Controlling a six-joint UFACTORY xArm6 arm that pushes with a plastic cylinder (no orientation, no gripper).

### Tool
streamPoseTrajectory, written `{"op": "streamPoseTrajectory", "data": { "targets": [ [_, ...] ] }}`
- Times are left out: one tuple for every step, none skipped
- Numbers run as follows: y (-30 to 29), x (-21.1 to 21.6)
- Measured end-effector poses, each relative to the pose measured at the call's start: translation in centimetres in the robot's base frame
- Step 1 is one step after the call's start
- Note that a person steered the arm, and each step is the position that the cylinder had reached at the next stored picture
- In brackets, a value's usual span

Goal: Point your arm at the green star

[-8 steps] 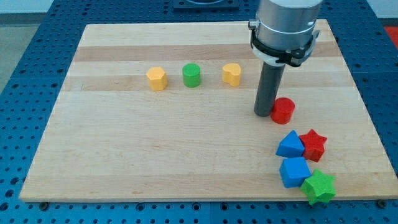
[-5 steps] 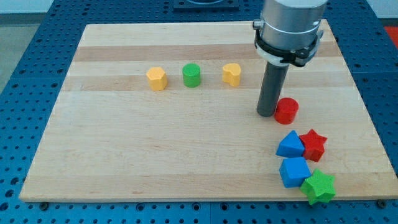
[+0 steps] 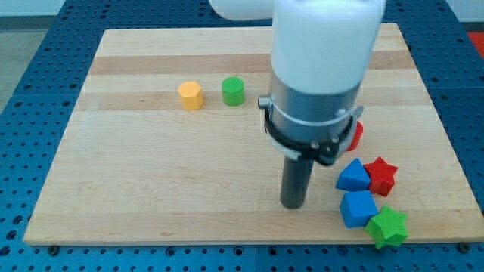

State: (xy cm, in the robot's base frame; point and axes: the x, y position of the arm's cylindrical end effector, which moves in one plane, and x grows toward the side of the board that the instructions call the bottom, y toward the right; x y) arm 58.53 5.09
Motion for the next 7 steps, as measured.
{"op": "streamPoseTrajectory", "data": {
  "targets": [
    [0.0, 3.3],
    [0.2, 3.4],
    [0.3, 3.4],
    [0.3, -1.8],
    [0.7, -9.0],
    [2.3, -13.4],
    [2.3, -13.9]
  ]
}}
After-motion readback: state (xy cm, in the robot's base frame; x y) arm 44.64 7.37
